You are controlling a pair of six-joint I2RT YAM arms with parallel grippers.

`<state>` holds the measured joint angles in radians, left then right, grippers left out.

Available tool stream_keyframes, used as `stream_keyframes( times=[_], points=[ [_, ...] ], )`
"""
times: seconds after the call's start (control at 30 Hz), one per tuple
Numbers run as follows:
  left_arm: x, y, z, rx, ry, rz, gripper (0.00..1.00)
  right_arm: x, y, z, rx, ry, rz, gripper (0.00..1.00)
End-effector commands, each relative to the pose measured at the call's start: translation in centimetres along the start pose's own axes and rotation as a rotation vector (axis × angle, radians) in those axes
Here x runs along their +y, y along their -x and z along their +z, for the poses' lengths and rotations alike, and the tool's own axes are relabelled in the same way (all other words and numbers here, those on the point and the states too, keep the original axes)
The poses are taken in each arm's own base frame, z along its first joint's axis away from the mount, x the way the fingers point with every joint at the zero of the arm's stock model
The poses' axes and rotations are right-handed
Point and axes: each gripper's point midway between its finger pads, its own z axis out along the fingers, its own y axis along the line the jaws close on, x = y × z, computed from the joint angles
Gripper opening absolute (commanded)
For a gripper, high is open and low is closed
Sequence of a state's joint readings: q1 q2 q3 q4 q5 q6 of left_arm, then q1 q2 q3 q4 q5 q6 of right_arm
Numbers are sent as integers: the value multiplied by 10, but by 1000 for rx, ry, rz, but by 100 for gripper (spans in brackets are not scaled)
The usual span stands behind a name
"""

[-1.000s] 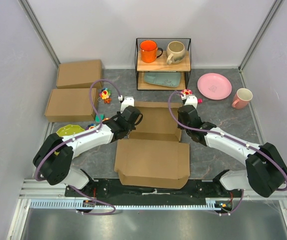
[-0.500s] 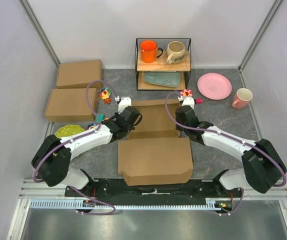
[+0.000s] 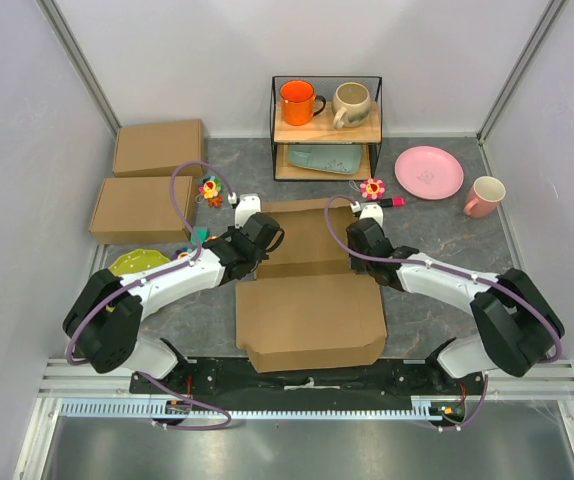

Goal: Fold the paper box

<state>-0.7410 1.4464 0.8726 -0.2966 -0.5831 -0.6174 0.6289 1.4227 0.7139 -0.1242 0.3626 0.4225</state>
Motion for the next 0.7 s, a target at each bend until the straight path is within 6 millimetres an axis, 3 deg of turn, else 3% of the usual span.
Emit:
stream_keyframes(
  times=[0.0,0.4,0.43,0.53,0.67],
  points=[
    [-2,20,-2,-56,11,-48,2,10,28,7,-68,-9,24,41],
    [-1,15,-1,-48,11,-19,2,20,56,22,-115,-29,14,38],
    [-2,14,-1,-46,9,-16,2,21,56,24,-113,-30,10,35],
    [-1,15,-1,-48,11,-15,2,13,51,31,-92,-87,-7,0],
    [-1,18,-3,-64,9,-29,2,-9,44,27,-116,-228,-55,0]
  ],
)
